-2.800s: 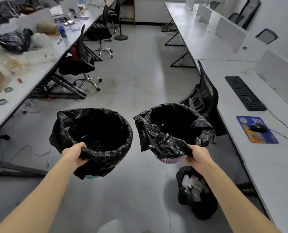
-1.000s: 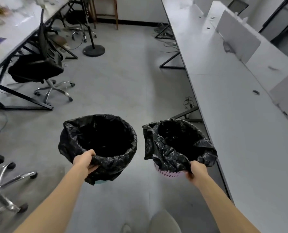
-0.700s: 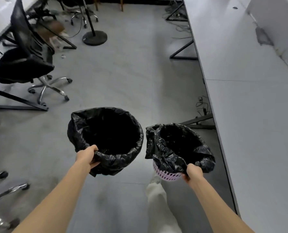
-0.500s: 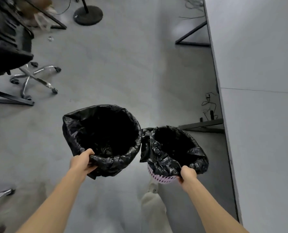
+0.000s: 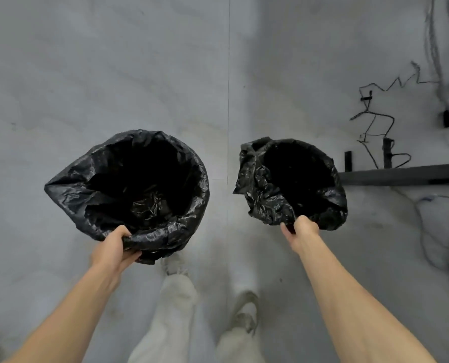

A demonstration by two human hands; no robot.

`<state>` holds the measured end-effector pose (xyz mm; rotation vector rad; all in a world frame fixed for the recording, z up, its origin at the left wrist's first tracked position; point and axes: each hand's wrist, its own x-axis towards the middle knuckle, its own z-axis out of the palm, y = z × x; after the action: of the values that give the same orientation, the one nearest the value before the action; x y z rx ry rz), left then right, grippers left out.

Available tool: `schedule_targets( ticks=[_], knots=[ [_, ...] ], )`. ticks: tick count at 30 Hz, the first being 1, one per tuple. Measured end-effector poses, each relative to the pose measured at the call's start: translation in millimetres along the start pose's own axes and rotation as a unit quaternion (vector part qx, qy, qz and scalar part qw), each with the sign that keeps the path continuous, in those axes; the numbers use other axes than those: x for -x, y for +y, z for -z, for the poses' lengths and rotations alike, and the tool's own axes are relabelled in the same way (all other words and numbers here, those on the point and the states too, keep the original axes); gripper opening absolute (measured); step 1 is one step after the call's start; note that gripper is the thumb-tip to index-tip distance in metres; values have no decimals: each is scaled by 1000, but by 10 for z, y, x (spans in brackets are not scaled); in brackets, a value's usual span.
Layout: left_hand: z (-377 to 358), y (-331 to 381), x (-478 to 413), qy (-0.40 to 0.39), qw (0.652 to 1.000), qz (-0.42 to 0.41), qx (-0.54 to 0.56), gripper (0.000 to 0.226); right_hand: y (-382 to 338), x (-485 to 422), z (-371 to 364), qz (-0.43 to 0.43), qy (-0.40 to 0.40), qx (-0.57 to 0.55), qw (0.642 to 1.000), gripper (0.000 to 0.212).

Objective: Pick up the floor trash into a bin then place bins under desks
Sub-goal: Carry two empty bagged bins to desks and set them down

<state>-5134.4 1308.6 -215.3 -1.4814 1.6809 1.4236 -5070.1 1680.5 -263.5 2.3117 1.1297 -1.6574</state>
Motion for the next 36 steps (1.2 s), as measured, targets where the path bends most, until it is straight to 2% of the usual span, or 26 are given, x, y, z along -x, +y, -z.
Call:
schedule_targets(
  ticks=[3,6,9,12,15,16,17,18,20,21,23,26,28,31,33,36],
  knots=[
    [-181,147,-426,-2,1000,7,-29,39,92,-297,-330,-30,34,-22,999,58],
    [-267,352,-572,-5,998,6,-59,29,105,-426,-483,-58,64,-54,995,55],
    [-288,650,-466,-3,996,11,-91,21,27,-187,-524,-70,68,11,995,47],
    [-226,912,-246,-2,992,20,-128,27,-139,333,-544,-66,96,71,991,53],
    [-92,1457,293,-7,988,38,-151,36,-480,1200,-596,-21,25,146,989,64],
    [-69,1637,464,-14,988,42,-149,39,-610,1427,-618,1,-3,174,985,59],
    [-51,1845,656,-29,988,41,-149,41,-765,1662,-659,32,-33,211,976,44],
    [7,2125,923,-39,988,34,-146,40,-1002,2038,-710,81,-58,249,963,37],
    [128,2598,1396,-56,989,13,-136,41,-1437,2888,-815,174,-107,309,929,47],
    [162,2831,1620,-68,989,2,-132,43,-1670,3301,-862,215,-132,331,909,44],
    [216,3252,2036,-86,988,-28,-129,41,-2051,3951,-896,254,-166,362,881,33],
    [256,3775,2572,-105,984,-74,-124,27,-2550,4594,-924,297,-167,341,876,69],
    [197,4127,2833,-130,982,-91,-106,24,-2858,4891,-907,315,-168,290,888,78],
    [-19,4690,3077,-171,977,-107,-66,19,-3298,5102,-990,277,-196,229,913,83],
    [-211,5053,3150,-187,974,-114,-48,12,-3622,5167,-1157,238,-242,182,923,76],
    [-550,5573,3107,-217,967,-128,-37,15,-4152,5178,-1538,267,-265,162,912,38]
  ],
)
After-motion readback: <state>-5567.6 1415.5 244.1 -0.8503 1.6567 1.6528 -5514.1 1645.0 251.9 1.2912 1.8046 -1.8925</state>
